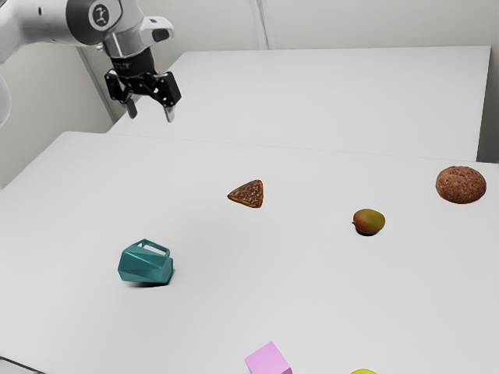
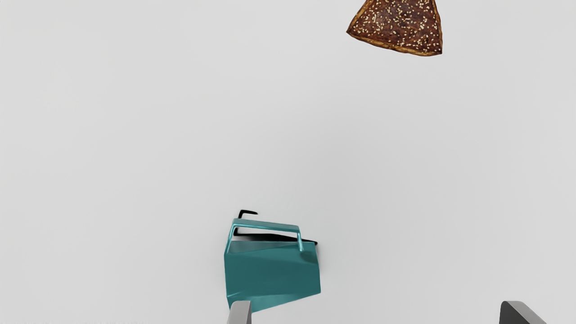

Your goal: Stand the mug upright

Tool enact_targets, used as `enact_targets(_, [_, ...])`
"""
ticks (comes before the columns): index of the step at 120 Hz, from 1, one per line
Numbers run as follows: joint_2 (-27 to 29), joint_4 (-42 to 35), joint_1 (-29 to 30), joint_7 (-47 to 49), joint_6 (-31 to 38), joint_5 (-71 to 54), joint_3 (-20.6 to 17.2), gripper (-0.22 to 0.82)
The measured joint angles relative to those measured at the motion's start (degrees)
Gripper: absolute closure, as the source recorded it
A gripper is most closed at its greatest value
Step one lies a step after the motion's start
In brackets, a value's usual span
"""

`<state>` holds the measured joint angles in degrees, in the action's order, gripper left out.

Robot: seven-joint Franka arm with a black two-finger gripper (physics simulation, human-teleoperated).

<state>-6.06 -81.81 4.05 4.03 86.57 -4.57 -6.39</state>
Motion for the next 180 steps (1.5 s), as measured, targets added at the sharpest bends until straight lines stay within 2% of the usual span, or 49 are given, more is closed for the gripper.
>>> enact_targets(32, [0.79,-1.09,-0.05,0.55,-0.55,1.03,0.05,0.0])
enact_targets(55, [2.75,-9.07,1.64,0.79,0.94,5.36,0.15,0.0])
enact_targets(73, [7.59,-20.27,4.31,-3.06,6.65,8.91,0.15,0.0])
enact_targets(89, [9.45,-27.49,7.43,-8.21,12.07,12.93,0.15,0.0])
enact_targets(107, [9.96,-34.37,13.91,-15.6,17.35,19.29,0.15,0.0])
enact_targets(134, [9.79,-42.63,23.4,-28.46,21.31,27.73,0.23,0.0])
enact_targets(155, [8.22,-46.62,28.87,-38.49,22.4,31.69,0.32,0.0])
enact_targets(180, [4.33,-47.39,34.6,-48.75,22.65,33.3,0.33,0.0])
